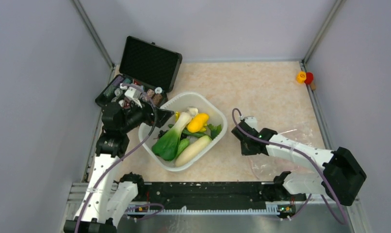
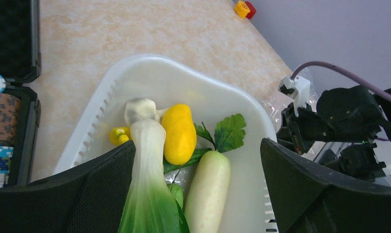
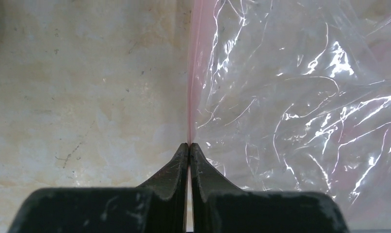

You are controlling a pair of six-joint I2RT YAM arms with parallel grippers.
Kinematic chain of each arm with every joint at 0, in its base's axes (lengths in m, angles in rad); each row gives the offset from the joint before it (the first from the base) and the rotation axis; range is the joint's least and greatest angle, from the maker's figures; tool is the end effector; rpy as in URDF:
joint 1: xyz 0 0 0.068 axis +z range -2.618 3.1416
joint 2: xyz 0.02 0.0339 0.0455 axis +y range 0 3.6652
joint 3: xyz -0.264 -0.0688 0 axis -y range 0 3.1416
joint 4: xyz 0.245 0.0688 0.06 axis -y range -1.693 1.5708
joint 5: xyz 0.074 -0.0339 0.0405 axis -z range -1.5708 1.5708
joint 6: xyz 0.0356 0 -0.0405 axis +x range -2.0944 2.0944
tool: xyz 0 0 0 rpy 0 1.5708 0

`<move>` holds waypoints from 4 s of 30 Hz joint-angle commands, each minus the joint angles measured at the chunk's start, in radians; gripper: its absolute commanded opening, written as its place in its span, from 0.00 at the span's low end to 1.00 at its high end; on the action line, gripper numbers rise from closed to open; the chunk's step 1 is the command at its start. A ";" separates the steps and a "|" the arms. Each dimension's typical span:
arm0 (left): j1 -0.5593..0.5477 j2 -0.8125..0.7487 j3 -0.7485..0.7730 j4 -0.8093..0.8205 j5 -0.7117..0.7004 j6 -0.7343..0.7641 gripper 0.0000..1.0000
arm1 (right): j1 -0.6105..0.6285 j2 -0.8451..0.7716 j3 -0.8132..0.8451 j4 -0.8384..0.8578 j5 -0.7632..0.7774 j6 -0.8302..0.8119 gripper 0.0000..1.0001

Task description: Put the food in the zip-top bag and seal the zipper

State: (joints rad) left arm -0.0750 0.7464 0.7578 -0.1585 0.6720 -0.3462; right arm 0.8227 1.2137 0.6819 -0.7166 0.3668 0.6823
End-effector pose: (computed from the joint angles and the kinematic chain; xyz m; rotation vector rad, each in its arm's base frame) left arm 0.1691 -0.0349 0.3406 0.2763 1.7447 -0.8827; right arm 0.1476 0.1403 0.1866 -0.1065 2.6576 -0.0645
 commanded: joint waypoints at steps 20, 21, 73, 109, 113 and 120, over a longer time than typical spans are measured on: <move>-0.789 0.373 0.172 0.094 -0.281 0.147 0.92 | 0.010 -0.562 -0.011 0.324 -0.023 0.141 0.00; -0.815 0.399 0.173 0.113 -0.305 0.141 0.92 | 0.010 -0.569 -0.011 0.324 -0.023 0.142 0.00; -0.935 0.819 0.369 0.199 -0.390 0.018 0.59 | 0.010 -0.649 -0.003 0.286 0.033 0.177 0.00; -0.936 0.873 0.445 0.121 -0.607 -0.065 0.00 | 0.018 -0.406 0.350 -0.197 0.096 0.110 0.10; -0.939 0.872 0.449 0.145 -0.519 -0.071 0.00 | 0.018 -0.452 0.243 -0.030 0.048 0.159 0.15; -0.938 0.857 0.440 0.145 -0.512 -0.077 0.00 | 0.017 -0.406 0.225 0.036 0.018 0.168 0.37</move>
State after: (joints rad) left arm -1.0100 1.6226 1.1820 -0.0635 0.1303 -0.4141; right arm 0.8284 0.7963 0.9096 -0.8040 0.4309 0.8429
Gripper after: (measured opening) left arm 0.002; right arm 0.284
